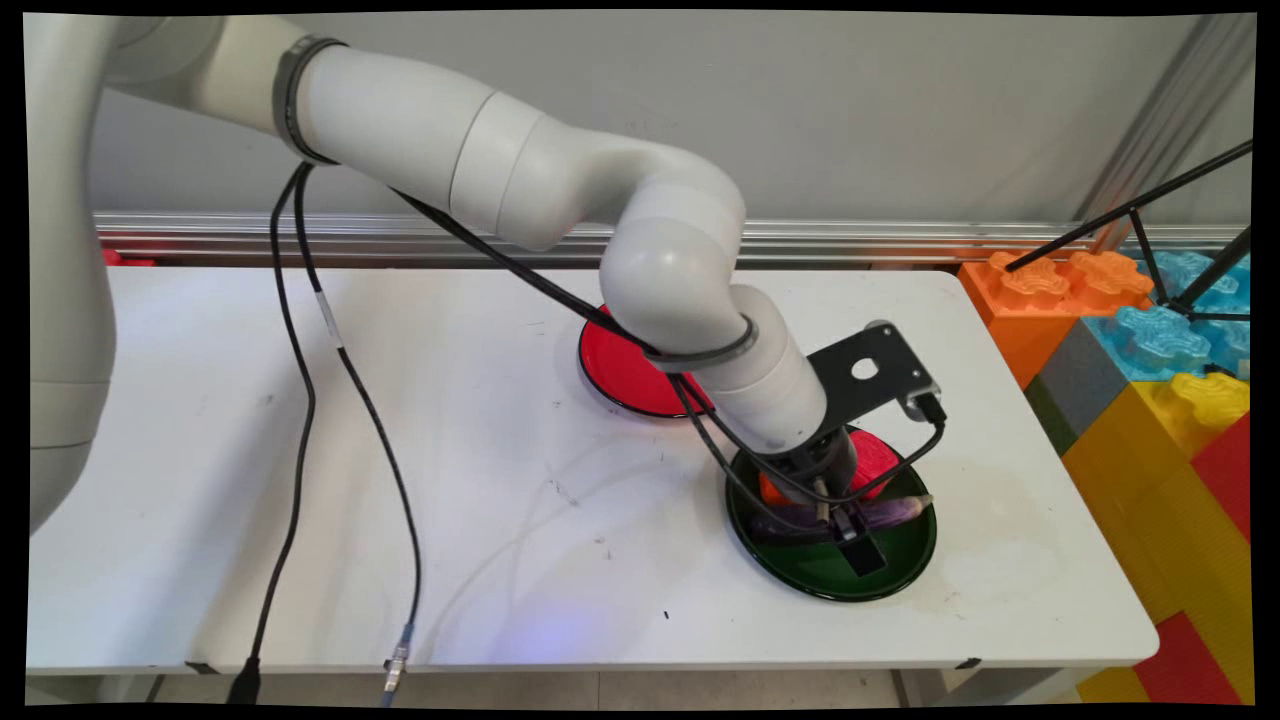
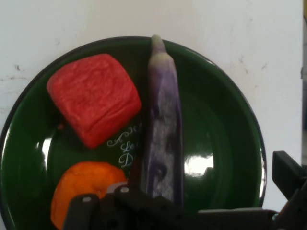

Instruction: Pick up the eggplant from the green plate

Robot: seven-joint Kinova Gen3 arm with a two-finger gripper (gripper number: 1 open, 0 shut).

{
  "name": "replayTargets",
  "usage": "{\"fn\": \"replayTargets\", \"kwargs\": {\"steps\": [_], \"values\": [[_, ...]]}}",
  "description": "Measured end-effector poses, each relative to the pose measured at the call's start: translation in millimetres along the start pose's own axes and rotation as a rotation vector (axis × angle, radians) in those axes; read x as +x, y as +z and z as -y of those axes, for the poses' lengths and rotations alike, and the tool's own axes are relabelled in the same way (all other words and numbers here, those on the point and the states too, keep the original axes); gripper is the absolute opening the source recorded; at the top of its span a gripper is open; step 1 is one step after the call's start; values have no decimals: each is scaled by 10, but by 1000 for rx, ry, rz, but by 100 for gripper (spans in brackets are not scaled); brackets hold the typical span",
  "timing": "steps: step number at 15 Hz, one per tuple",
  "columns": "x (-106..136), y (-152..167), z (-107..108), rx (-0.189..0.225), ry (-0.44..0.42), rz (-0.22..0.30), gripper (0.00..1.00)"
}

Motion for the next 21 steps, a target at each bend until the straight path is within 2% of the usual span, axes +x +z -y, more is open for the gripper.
{"fn": "replayTargets", "kwargs": {"steps": [6, 14, 21], "values": [[-104, 99, 4, 21, 9, 3, 100], [-197, 299, 75, 50, 30, -17, 100], [-199, 391, 81, 53, 52, -40, 100]]}}
